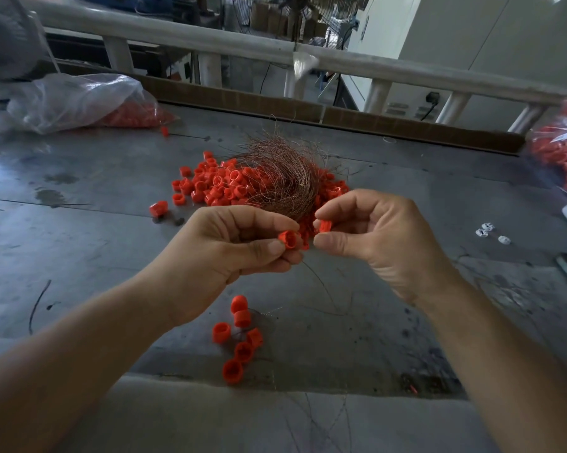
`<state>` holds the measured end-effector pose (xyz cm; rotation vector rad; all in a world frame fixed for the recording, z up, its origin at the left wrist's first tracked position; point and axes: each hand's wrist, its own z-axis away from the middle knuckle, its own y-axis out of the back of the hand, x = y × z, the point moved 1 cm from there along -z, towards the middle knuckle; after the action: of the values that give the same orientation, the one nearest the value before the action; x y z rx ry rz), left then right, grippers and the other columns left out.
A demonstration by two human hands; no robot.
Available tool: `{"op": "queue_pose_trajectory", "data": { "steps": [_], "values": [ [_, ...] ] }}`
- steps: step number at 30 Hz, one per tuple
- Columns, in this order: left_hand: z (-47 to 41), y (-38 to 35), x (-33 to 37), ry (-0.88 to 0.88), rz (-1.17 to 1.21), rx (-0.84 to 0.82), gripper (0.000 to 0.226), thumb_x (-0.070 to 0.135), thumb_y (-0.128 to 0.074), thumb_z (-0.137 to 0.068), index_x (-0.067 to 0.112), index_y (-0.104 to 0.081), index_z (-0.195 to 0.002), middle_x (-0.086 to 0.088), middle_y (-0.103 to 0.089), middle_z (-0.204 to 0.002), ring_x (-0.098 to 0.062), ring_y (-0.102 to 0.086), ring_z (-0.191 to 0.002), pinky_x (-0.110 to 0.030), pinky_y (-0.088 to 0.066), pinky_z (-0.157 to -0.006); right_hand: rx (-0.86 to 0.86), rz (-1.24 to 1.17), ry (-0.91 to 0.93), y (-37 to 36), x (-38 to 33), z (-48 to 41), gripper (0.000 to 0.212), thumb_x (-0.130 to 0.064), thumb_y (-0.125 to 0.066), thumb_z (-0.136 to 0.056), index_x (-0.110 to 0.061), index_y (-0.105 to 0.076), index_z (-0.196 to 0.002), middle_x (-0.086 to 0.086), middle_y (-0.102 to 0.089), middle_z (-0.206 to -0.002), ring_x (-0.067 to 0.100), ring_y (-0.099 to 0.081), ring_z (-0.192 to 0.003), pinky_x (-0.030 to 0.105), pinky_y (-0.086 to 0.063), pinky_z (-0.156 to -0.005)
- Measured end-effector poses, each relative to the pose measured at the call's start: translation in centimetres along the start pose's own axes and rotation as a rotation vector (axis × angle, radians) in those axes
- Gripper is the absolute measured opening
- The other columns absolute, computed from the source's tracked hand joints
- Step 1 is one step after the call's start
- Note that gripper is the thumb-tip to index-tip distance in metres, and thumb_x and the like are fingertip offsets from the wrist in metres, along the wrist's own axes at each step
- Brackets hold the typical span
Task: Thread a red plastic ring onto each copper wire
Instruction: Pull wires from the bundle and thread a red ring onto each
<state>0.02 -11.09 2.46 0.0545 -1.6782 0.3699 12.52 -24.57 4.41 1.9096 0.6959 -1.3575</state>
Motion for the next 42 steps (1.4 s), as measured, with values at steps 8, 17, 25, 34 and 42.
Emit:
{"op": "queue_pose_trajectory", "data": {
  "steps": [8, 17, 25, 34, 42],
  "values": [
    [-0.1, -0.1, 0.1, 0.016, -0.027, 0.025, 0.027, 0.008, -0.062, -0.059, 0.01, -0.073, -0.084, -0.009, -0.073, -0.077, -0.017, -0.07, -0.073, -0.018, -0.054, -0.061, -0.066, -0.034, 0.047, -1.0, -0.3, 0.3, 0.02, -0.018, -0.067, -0.061, -0.024, -0.068, -0.079, -0.006, -0.07, -0.074, 0.005, -0.066, -0.073, 0.015, -0.051, -0.069],
    [-0.1, -0.1, 0.2, 0.014, -0.019, 0.059, 0.02, 0.007, -0.064, -0.058, 0.009, -0.07, -0.077, -0.011, -0.072, -0.076, -0.019, -0.07, -0.07, -0.02, -0.054, -0.059, -0.081, -0.046, 0.049, -1.2, -0.4, 0.5, 0.022, -0.017, -0.071, -0.056, -0.023, -0.069, -0.077, -0.006, -0.07, -0.071, 0.005, -0.065, -0.069, 0.015, -0.051, -0.064],
    [-0.2, -0.4, 0.2, -0.002, -0.072, 0.058, 0.023, 0.015, -0.067, -0.053, 0.016, -0.074, -0.074, -0.009, -0.072, -0.072, -0.018, -0.07, -0.068, -0.019, -0.054, -0.06, -0.039, 0.133, 0.141, -1.8, -0.4, 0.8, 0.021, -0.011, -0.074, -0.064, -0.022, -0.068, -0.081, -0.005, -0.07, -0.073, 0.006, -0.067, -0.068, 0.017, -0.053, -0.064],
    [-0.1, -0.7, 0.1, -0.02, -0.069, 0.115, 0.023, 0.005, -0.063, -0.055, 0.005, -0.064, -0.077, -0.009, -0.07, -0.066, -0.016, -0.068, -0.061, -0.018, -0.054, -0.055, 0.009, 0.271, 0.23, -2.4, -0.5, 1.3, 0.022, -0.005, -0.076, -0.067, -0.018, -0.07, -0.084, -0.007, -0.069, -0.08, 0.005, -0.067, -0.071, 0.02, -0.055, -0.067],
    [0.1, -0.8, 0.1, -0.032, -0.129, 0.12, 0.021, 0.006, -0.063, -0.055, 0.007, -0.065, -0.075, -0.008, -0.071, -0.066, -0.016, -0.069, -0.061, -0.017, -0.053, -0.056, 0.017, 0.308, 0.217, -2.5, -0.4, 1.1, 0.023, -0.008, -0.078, -0.064, -0.02, -0.067, -0.079, -0.014, -0.068, -0.077, 0.002, -0.066, -0.069, 0.013, -0.051, -0.063]
  ]
}}
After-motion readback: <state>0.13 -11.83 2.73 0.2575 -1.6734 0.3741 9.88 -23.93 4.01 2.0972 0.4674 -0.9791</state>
